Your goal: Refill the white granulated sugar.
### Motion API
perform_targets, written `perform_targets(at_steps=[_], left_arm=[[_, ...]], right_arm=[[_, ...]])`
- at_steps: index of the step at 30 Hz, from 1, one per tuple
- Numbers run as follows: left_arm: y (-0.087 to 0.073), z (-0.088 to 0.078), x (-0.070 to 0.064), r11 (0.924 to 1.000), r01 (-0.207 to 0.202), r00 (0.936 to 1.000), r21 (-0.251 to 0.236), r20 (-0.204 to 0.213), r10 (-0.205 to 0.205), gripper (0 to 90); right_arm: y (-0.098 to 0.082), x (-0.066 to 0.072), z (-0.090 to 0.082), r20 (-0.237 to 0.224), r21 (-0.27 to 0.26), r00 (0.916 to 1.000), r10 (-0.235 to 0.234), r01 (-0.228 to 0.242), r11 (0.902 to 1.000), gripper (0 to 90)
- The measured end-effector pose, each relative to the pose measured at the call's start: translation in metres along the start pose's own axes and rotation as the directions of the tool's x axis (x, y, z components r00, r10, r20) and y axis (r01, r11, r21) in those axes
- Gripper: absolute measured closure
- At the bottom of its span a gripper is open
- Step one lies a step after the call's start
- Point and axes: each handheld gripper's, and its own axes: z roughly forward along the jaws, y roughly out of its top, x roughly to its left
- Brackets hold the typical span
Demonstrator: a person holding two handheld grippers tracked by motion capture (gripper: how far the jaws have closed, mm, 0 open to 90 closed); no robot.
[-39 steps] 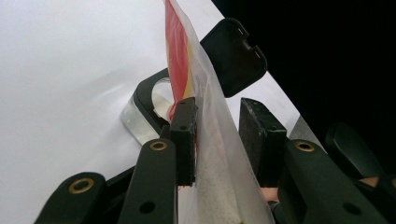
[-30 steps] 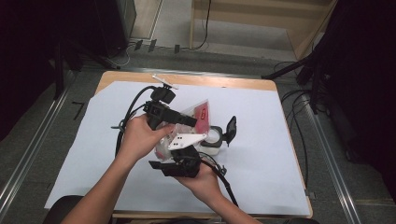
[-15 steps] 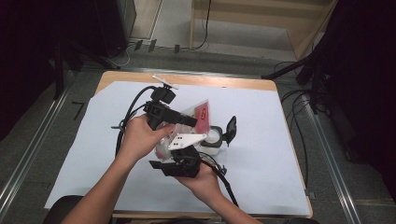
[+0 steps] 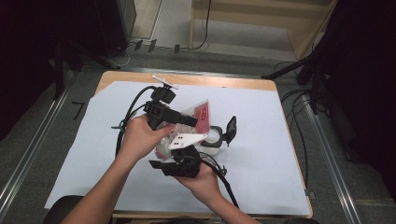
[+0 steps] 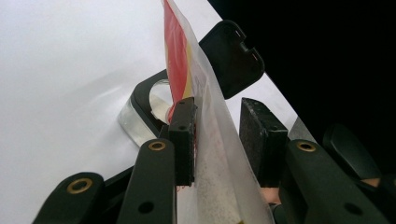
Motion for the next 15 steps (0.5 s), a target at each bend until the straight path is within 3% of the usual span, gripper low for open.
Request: perform_targets(at_steps=[12,15], left_arm=[[0.0,0.0003,0.0001,1.0,-0.006,1.0,-0.001,-0.006,0.006,67.2],[-0.0001,0.0008,0.0007,0.9999,0.009,0.9999,-0.006,0.006,-0.009,67.1]], right_arm=[[0.0002,-0.0006,-0.0003,-0.003,-0.002,1.0,0.009,-0.009,1.0,63.7],[0.0007,-0.0008,-0.0006,-0.006,-0.005,0.9997,0.022,-0.022,0.9998,63.7]])
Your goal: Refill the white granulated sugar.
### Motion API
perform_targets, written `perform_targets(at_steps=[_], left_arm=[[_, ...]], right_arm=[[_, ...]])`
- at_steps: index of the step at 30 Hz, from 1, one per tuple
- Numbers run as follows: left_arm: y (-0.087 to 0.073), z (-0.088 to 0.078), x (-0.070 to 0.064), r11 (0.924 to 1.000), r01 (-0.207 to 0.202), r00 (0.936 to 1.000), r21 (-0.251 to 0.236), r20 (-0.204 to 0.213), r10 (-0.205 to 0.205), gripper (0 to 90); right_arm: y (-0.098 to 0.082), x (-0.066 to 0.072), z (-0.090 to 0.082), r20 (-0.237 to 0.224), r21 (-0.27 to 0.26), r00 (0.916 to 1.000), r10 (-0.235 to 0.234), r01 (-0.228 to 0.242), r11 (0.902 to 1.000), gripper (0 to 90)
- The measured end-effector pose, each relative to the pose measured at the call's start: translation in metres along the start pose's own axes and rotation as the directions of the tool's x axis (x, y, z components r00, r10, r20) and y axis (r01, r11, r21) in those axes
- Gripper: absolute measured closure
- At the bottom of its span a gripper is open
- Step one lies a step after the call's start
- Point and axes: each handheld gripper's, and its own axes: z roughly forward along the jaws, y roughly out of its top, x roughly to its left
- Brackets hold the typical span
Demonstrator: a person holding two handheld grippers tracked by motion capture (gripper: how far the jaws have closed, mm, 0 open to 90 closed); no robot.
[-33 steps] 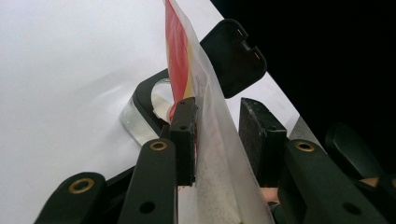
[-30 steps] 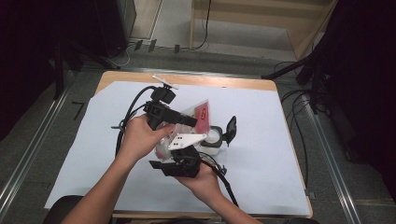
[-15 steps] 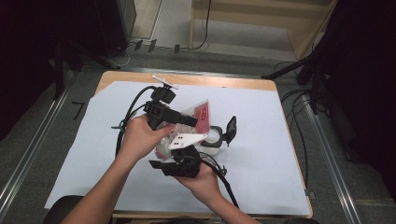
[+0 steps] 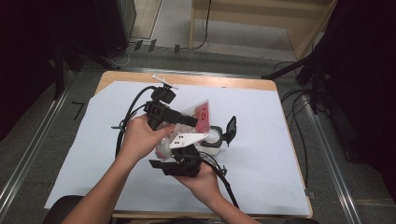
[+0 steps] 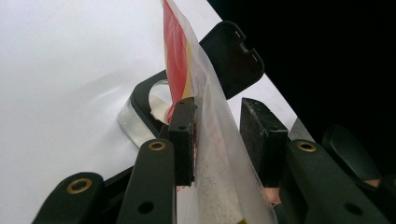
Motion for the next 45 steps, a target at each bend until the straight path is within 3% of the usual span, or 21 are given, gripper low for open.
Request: perform_targets(at_steps=[20,40,45], left_arm=[[-0.0002,0.0,0.0011,0.9999,0.008,0.9999,-0.006,0.009,-0.008,67.1],[0.0002,0.0008,-0.0004,0.9993,-0.032,0.9992,0.021,-0.024,0.032,69.5],[0.0007,0.0001,-0.002,0.9999,-0.004,0.9995,0.012,-0.03,0.005,71.0]], right_arm=[[0.0,0.0012,-0.0003,0.011,0.003,0.9999,-0.009,0.009,1.0,63.8],[-0.0001,0.0014,0.0002,0.022,0.015,0.9998,-0.001,0.001,0.9999,64.0],[0.0002,0.0026,-0.0004,0.027,0.009,0.9996,-0.009,0.009,0.9999,64.0]])
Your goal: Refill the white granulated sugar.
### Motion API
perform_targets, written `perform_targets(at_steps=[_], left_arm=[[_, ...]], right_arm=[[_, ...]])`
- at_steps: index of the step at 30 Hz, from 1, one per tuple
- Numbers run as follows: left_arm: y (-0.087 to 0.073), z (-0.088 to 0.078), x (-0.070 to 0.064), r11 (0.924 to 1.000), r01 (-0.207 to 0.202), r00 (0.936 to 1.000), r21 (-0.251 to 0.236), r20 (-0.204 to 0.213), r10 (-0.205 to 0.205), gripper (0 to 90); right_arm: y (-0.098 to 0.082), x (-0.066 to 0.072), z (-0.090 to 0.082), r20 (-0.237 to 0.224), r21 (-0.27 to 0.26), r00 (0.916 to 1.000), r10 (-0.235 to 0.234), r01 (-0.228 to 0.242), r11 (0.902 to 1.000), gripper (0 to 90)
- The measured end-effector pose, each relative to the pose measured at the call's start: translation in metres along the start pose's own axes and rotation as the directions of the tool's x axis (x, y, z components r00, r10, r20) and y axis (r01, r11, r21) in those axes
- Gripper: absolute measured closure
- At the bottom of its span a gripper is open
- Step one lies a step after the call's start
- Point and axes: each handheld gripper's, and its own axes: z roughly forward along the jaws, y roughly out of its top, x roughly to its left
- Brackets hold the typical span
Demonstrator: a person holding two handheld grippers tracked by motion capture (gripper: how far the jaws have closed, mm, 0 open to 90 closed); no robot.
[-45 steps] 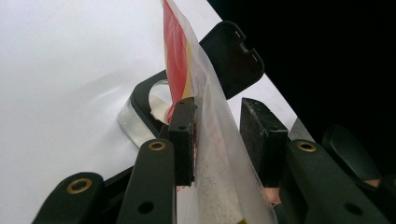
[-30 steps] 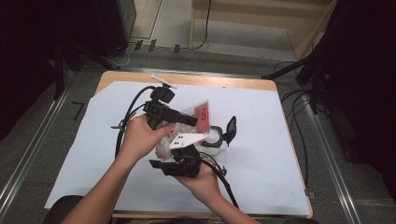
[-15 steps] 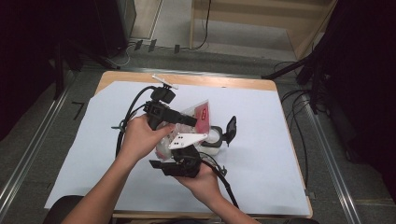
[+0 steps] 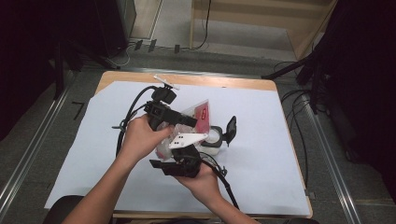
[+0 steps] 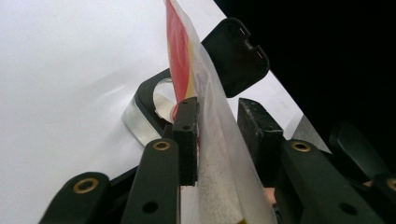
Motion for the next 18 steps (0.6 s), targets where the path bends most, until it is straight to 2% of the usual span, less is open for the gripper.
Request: perform_targets(at_steps=[4,18], left_arm=[[0.0005,-0.0009,0.0014,0.9998,0.017,0.9999,-0.013,-0.002,-0.017,73.1],[0.0007,-0.0016,-0.0001,0.9994,0.012,0.9999,-0.032,-0.008,-0.013,73.7]], right_arm=[[0.0006,0.0035,-0.0003,0.025,0.005,0.9989,-0.04,0.04,0.9992,63.9],[0.0006,0.0042,-0.0003,0.043,0.003,0.9975,-0.056,0.056,0.9984,64.2]])
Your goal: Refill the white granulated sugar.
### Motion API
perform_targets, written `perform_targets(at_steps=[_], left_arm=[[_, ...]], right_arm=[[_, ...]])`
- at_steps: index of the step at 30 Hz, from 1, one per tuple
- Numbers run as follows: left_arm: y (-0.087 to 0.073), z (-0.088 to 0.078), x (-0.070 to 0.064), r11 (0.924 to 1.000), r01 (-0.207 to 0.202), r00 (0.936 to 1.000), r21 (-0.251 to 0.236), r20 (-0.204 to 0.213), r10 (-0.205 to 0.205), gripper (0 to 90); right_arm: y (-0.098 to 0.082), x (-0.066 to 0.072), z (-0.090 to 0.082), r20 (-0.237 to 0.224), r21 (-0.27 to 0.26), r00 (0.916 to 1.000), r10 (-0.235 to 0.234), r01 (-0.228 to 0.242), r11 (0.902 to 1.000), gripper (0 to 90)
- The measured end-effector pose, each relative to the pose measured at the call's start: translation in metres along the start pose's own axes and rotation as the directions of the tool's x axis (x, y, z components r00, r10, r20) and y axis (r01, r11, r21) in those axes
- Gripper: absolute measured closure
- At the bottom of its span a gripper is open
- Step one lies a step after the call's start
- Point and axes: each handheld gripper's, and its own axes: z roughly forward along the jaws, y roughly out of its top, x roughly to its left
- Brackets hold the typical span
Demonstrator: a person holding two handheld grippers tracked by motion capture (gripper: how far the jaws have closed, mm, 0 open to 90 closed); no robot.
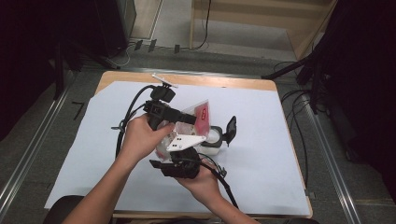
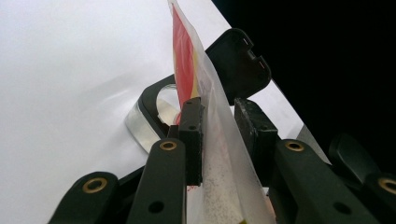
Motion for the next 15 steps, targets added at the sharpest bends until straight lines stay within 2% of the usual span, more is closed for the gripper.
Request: perform_targets(at_steps=[2,6,15], left_arm=[[-0.0002,-0.0003,-0.0009,1.0,0.008,1.0,-0.001,-0.002,-0.008,73.2],[0.0004,-0.0014,-0.0014,1.0,-0.01,0.9999,0.001,-0.008,0.01,71.3],[0.0004,-0.0014,-0.0023,1.0,-0.007,1.0,-0.005,-0.003,0.007,68.9]], right_arm=[[0.0002,0.0002,0.0001,0.0,-0.002,1.0,0.003,-0.003,1.0,64.3],[0.0009,-0.0001,-0.0005,-0.003,-0.007,0.9998,0.017,-0.017,0.9998,64.6],[0.0012,-0.0014,-0.0009,-0.015,-0.016,0.9991,0.039,-0.039,0.9991,64.8]])
